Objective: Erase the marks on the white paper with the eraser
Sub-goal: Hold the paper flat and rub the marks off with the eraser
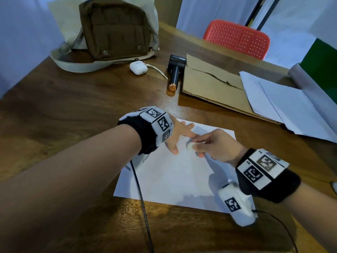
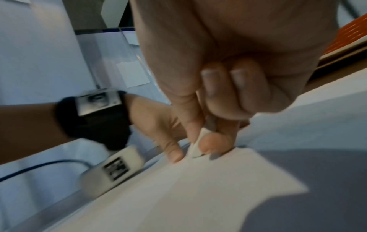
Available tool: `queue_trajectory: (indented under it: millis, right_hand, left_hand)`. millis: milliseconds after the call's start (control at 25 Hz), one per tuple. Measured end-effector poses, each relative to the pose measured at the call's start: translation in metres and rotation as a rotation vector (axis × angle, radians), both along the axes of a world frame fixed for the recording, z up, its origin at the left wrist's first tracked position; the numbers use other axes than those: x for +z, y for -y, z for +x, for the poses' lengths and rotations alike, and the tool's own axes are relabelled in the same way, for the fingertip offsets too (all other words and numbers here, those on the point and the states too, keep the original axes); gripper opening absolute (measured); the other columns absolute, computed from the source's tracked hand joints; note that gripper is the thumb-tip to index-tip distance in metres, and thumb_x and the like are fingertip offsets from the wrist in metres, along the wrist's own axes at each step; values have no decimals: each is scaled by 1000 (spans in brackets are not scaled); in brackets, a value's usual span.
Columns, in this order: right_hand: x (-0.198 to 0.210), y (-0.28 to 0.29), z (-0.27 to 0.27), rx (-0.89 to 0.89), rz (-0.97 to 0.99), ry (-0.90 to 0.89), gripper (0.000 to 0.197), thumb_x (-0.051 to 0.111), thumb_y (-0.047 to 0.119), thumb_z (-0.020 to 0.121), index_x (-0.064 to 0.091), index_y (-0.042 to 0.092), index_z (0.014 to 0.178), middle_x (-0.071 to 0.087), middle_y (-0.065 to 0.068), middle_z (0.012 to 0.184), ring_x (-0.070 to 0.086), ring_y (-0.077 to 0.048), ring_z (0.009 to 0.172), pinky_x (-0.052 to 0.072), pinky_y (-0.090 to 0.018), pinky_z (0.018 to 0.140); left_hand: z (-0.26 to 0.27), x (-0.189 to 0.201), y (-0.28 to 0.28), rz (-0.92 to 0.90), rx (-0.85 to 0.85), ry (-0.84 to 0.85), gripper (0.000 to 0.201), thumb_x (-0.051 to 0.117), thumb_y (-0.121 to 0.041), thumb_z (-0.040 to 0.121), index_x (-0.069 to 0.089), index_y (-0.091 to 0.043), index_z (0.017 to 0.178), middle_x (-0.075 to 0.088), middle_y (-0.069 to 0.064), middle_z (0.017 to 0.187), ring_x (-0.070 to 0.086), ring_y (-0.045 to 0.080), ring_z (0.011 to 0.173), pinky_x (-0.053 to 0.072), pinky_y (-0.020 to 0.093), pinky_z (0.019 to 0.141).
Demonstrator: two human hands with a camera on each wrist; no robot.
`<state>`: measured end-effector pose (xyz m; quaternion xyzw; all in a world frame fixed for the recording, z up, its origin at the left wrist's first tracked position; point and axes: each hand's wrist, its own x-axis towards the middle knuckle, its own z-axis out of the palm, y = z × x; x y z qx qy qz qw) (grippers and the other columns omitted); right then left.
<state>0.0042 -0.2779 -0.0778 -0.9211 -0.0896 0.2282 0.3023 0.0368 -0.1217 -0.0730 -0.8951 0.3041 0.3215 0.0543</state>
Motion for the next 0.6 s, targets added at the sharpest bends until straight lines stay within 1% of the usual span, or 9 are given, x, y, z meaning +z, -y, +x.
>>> queue_trajectory:
  millis: [40, 120, 160, 240, 280, 360, 400, 480, 600]
  right_hand:
    - [-2, -4, -6, 82, -30, -16, 19, 61, 16, 85, 75, 9, 75, 60, 3, 56, 49, -2, 44, 38, -7, 52]
    - [-2, -7, -15, 204, -61, -71, 22, 61, 15, 83, 73, 11, 65, 62, 2, 57, 52, -1, 54, 43, -19, 69]
    - [-1, -5, -12, 183, -68, -51, 21, 61, 16, 82, 74, 14, 66, 62, 4, 57, 52, 1, 54, 42, -20, 71]
    - [0, -3, -1, 79, -81, 42, 17, 60, 18, 83, 76, 15, 75, 60, 8, 55, 51, 9, 50, 37, -16, 66]
    - [1, -3, -2, 48, -73, 66, 17, 60, 18, 83, 75, 17, 74, 60, 9, 54, 51, 10, 48, 36, -14, 64]
    - [1, -3, -10, 125, -58, 53, 27, 61, 16, 83, 67, 28, 60, 60, 9, 54, 53, 7, 49, 38, -14, 64]
    - [3, -4, -19, 191, -55, 12, 30, 61, 15, 83, 65, 30, 57, 61, 8, 53, 53, 4, 51, 41, -15, 65]
    - [4, -2, -26, 252, -84, -32, 25, 61, 15, 83, 70, 26, 63, 61, 9, 54, 53, 3, 52, 42, -14, 65]
    - [3, 10, 2, 92, -164, 81, 18, 59, 23, 84, 74, 22, 74, 61, 8, 56, 49, 5, 43, 36, -6, 50]
  left_hand:
    - [1, -1, 0, -4, -2, -1, 86, 58, -26, 91, -5, -33, 150, -19, -2, 158, -10, 18, 147, 10, 43, 116]
    - [1, -2, 0, 2, -10, 0, 87, 58, -26, 92, -6, -33, 150, -19, -2, 158, -11, 18, 147, 12, 44, 116]
    - [1, -2, 1, 5, -12, 1, 87, 58, -27, 91, -7, -34, 149, -20, -2, 158, -10, 19, 147, 13, 44, 116]
    - [1, -1, 1, 10, -4, 6, 87, 58, -27, 91, -6, -36, 149, -19, -2, 158, -9, 20, 147, 13, 45, 116]
    - [0, -1, 2, 13, 2, 9, 87, 58, -27, 91, -6, -36, 149, -19, -2, 158, -9, 19, 147, 13, 44, 115]
    - [0, -1, 1, 18, 3, 8, 88, 58, -27, 91, -7, -35, 149, -20, -3, 158, -10, 18, 147, 12, 44, 116]
    - [-1, 0, 1, 17, 1, 1, 88, 58, -26, 91, -8, -35, 149, -20, -2, 158, -11, 18, 147, 11, 43, 116]
    - [-2, 1, 4, 19, 2, -4, 88, 58, -25, 92, -8, -34, 149, -20, -2, 158, -10, 19, 147, 12, 43, 116]
    - [-5, 3, 5, 29, 25, 12, 87, 57, -26, 92, -7, -35, 150, -19, -3, 158, -8, 19, 147, 12, 43, 115]
